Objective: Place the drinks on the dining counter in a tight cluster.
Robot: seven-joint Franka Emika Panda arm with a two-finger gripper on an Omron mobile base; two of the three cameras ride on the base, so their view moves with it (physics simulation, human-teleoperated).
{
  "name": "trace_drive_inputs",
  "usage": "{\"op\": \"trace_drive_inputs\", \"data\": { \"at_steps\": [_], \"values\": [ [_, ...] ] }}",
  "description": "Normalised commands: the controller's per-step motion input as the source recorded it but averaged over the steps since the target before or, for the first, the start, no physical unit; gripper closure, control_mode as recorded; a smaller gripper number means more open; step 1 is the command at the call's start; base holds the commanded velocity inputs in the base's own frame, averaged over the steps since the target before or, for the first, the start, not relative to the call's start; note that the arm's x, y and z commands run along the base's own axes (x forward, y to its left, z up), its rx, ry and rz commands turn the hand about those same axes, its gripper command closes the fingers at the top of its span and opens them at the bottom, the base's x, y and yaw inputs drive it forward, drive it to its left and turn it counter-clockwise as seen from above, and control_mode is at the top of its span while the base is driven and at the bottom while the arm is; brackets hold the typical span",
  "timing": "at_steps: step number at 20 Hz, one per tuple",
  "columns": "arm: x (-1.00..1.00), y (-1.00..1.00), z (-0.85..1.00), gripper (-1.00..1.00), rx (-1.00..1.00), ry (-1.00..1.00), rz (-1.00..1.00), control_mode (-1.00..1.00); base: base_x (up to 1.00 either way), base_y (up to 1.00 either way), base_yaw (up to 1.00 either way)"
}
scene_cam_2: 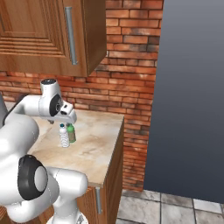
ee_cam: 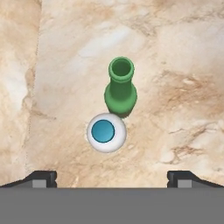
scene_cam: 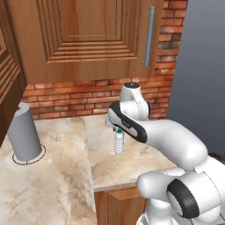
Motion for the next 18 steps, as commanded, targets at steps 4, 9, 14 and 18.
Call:
{"op": "trace_drive_inputs", "data": {
  "at_steps": [4,9,14,18],
  "values": [
    [0.07,0.00,-0.06,-1.00,0.00,0.00,-0.01,-1.00,0.00,0.00,0.00],
    [0.18,0.00,0.00,-1.00,0.00,0.00,-0.01,-1.00,0.00,0.00,0.00],
    [0.12,0.00,0.00,-1.00,0.00,0.00,-0.02,-1.00,0.00,0.00,0.00],
    [0.00,0.00,0.00,-1.00,0.00,0.00,-0.01,-1.00,0.00,0.00,0.00]
  ]
}}
